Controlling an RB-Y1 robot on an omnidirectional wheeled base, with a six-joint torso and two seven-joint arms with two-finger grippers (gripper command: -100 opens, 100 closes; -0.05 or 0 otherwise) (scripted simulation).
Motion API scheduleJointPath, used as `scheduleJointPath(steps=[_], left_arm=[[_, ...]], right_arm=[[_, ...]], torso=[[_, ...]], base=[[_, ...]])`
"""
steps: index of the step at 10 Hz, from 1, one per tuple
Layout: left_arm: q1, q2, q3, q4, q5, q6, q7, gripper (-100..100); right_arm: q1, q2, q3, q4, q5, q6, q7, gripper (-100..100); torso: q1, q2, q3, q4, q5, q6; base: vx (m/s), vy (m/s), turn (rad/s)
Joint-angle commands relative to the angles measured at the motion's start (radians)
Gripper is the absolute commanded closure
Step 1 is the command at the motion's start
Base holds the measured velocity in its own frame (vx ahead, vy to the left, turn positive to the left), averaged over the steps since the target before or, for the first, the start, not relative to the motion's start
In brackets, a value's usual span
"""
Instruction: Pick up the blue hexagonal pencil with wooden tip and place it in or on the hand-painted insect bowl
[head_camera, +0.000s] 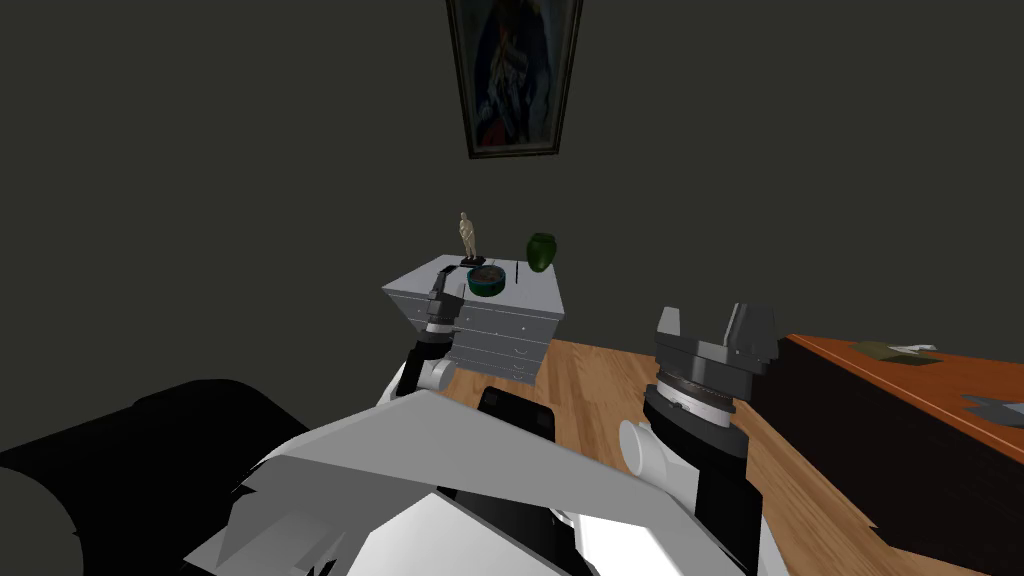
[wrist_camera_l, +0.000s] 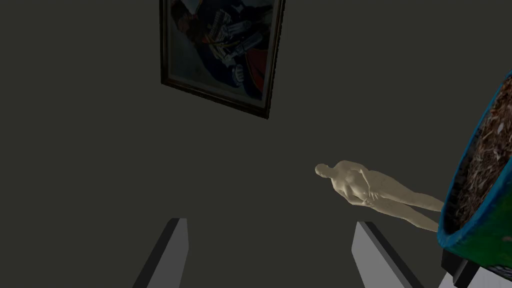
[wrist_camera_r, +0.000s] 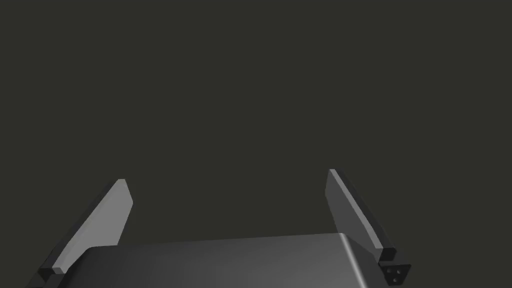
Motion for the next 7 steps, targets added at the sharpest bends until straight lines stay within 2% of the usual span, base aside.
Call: scheduleJointPath(steps=[1,4,5,6,7], left_arm=[[-0.011,0.028,0.005,0.006,0.042,0.002,-0.005,-100],[-0.040,0.066,0.019,0.022,0.132,0.004,-0.016,-100],[-0.040,0.066,0.019,0.022,0.146,0.004,-0.016,-100],[-0.054,0.078,0.026,0.030,0.183,0.004,-0.022,-100],[-0.054,0.078,0.026,0.030,0.192,0.004,-0.022,-100]], right_arm=[[0.000,0.000,0.000,0.000,0.000,0.000,0.000,0],[0.000,0.000,0.000,0.000,0.000,0.000,0.000,0],[0.000,0.000,0.000,0.000,0.000,0.000,0.000,0],[0.000,0.000,0.000,0.000,0.000,0.000,0.000,0],[0.000,0.000,0.000,0.000,0.000,0.000,0.000,0]], torso=[[0.000,0.000,0.000,0.000,0.000,0.000],[-0.008,-0.001,0.000,0.000,-0.002,0.000],[-0.008,0.000,0.000,0.000,-0.002,0.000],[-0.007,0.000,0.000,0.000,-0.002,0.000],[-0.007,0.000,0.000,0.000,-0.002,0.000]], base=[[0.003,-0.044,0.019],[0.001,-0.117,0.036],[-0.011,-0.097,0.016],[-0.007,-0.111,0.023],[-0.006,-0.080,0.022]])
